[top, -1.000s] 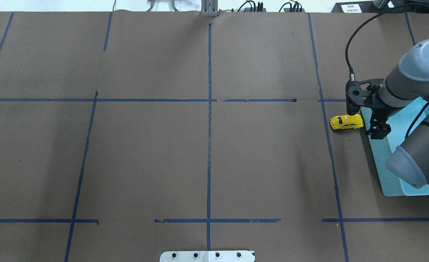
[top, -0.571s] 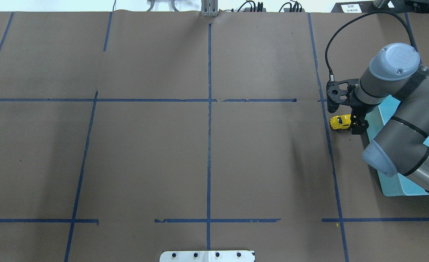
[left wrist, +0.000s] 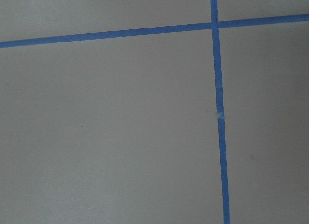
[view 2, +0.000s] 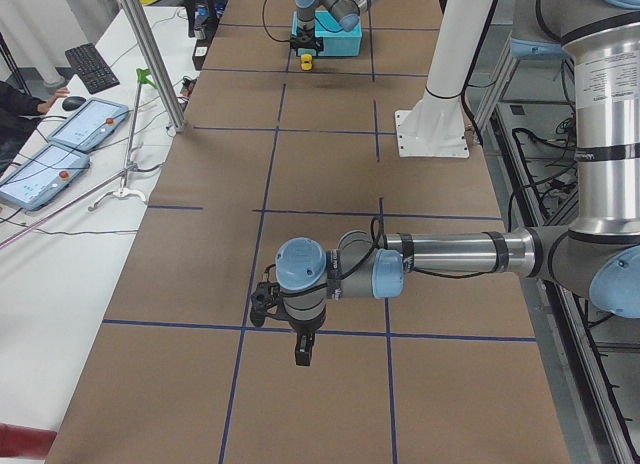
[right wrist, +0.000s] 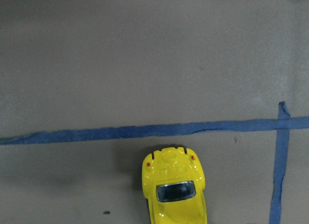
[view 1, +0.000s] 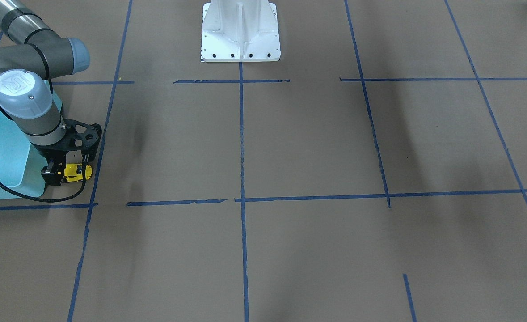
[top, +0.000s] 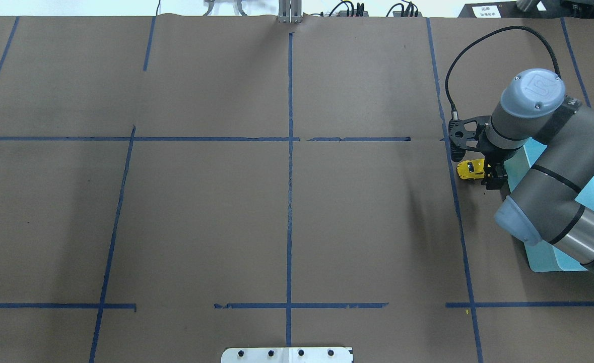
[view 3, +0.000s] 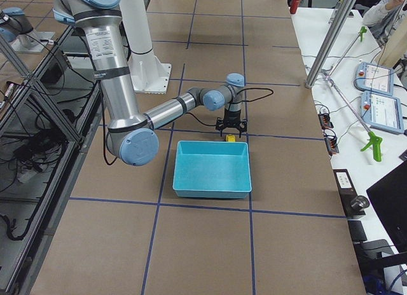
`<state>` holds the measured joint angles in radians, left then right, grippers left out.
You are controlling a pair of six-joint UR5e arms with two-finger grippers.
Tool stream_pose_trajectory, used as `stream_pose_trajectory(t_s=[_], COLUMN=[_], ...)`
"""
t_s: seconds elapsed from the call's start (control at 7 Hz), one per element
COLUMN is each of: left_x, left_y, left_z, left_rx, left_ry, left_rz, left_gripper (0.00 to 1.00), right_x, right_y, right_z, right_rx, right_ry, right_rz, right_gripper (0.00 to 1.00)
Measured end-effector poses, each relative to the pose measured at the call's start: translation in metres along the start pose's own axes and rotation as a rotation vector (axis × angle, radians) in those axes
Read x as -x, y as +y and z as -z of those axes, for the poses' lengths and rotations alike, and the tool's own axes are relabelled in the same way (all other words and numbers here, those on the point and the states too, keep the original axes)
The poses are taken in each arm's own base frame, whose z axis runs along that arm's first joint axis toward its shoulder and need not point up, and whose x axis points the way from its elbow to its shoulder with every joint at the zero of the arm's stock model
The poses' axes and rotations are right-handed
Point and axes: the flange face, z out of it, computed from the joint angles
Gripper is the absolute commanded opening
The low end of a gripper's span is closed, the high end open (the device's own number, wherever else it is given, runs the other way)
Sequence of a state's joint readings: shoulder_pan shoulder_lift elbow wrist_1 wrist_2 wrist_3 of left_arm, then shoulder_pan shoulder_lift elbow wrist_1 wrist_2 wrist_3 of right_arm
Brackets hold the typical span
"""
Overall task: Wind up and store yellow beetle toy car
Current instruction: 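Lower the right gripper and close it on the yellow car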
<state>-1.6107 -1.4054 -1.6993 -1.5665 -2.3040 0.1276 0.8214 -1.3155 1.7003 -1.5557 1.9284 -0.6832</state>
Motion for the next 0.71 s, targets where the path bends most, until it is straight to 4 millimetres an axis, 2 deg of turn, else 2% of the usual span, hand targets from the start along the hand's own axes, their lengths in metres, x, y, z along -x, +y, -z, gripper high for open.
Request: stream_pose_trajectory(t_s=[0.29,0.57,0.71], left_x=[0.0,-0.001,-0.001], left_y=[-0.002,-0.003,-0.003], left_z=[0.0,0.001,0.001], left_rx=[-0.002,-0.003,-0.002], left_ry=[0.0,0.0,0.0], left_rz=[-0.003,-0.003,-0.002], left_gripper=[0.99,0.99,0.99], right_x=[-0.004,-0.01,-0.011], right_y=[0.0,0.003,0.002], right_z=[-0.011,-0.036,-0.039], right_rx=[0.003,-0.02,-0.031], right_ry=[0.016,0.041,0.046], right_rz=[0.028,0.045,0.05], right_gripper=[0.95,0.36,0.18])
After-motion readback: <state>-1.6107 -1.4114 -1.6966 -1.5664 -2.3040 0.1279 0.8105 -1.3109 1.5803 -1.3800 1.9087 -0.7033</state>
